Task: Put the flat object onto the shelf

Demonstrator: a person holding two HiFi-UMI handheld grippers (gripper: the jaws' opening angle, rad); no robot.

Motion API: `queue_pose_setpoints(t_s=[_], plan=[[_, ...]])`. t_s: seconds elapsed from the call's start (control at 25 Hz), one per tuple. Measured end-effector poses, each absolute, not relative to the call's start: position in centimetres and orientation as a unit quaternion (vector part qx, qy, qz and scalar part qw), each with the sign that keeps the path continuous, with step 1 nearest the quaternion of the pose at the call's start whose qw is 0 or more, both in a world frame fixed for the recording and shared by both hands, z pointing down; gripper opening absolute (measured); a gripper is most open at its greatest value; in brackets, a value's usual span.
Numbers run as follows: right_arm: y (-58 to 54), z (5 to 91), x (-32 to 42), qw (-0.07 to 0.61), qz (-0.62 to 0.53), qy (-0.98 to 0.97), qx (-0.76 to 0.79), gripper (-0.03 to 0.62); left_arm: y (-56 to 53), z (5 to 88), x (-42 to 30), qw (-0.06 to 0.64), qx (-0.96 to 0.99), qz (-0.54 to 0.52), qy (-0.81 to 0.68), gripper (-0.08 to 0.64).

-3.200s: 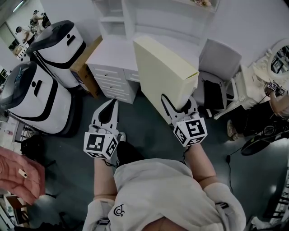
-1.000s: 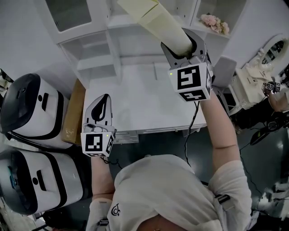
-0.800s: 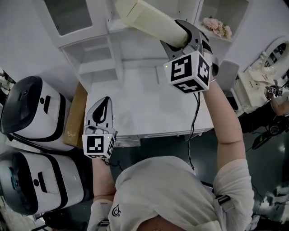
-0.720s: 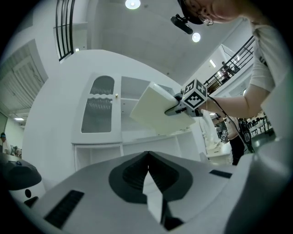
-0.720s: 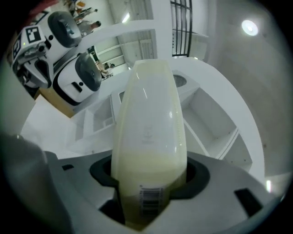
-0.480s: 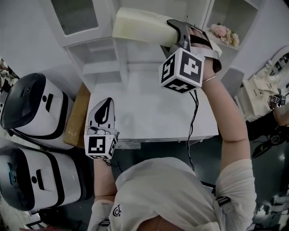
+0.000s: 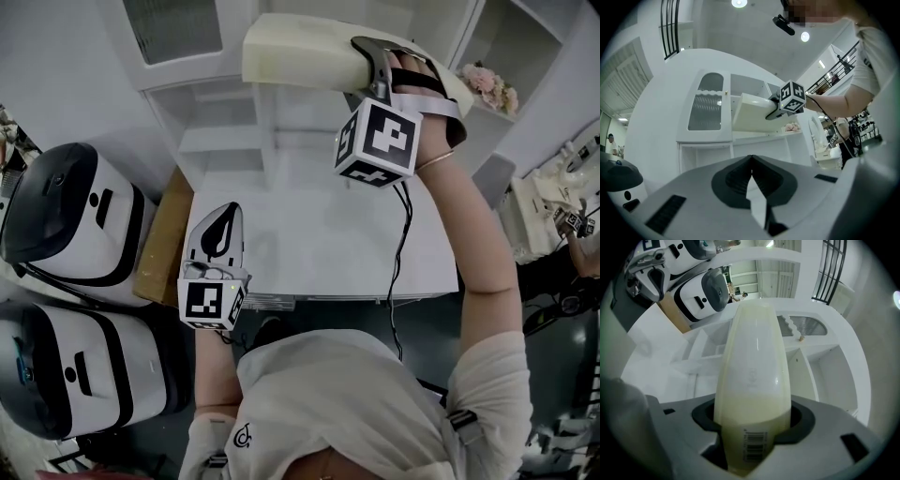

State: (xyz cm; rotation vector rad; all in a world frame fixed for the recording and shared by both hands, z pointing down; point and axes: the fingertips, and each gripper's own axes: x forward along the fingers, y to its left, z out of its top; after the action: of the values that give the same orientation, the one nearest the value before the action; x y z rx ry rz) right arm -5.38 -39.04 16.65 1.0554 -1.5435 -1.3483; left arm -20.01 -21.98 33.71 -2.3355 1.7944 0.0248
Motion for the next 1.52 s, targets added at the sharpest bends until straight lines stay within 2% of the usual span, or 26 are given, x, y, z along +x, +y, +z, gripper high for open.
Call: queue_pose_setpoints(t_s=[0.4, 1.16, 1.36, 1.52], plan=[[-43.9, 19.5, -6.8, 0.438, -0.530, -0.604, 0.403, 0.291, -26.7, 31.2, -23.6, 0.117, -0.801, 0.002, 0.587, 0.011], [-51.5, 24.2, -8.2, 0.455, -0.564, -0.569, 0.388, 0.324, -32.3, 33.3, -26.3, 0.095, -0.804, -0.007, 0.588, 0.011], [-52.2, 24.7, -8.2, 0.473, -0.537, -0.593, 0.370, 0.331, -33.4, 33.8, -26.1, 0.086, -0.808, -0.005, 0.582, 0.011], [-52.5, 25.2, -8.5, 0.493, -0.480, -0.644, 0.334, 0.369, -34.1, 33.7, -25.2, 0.087, -0.817, -0.001, 0.570, 0.012]])
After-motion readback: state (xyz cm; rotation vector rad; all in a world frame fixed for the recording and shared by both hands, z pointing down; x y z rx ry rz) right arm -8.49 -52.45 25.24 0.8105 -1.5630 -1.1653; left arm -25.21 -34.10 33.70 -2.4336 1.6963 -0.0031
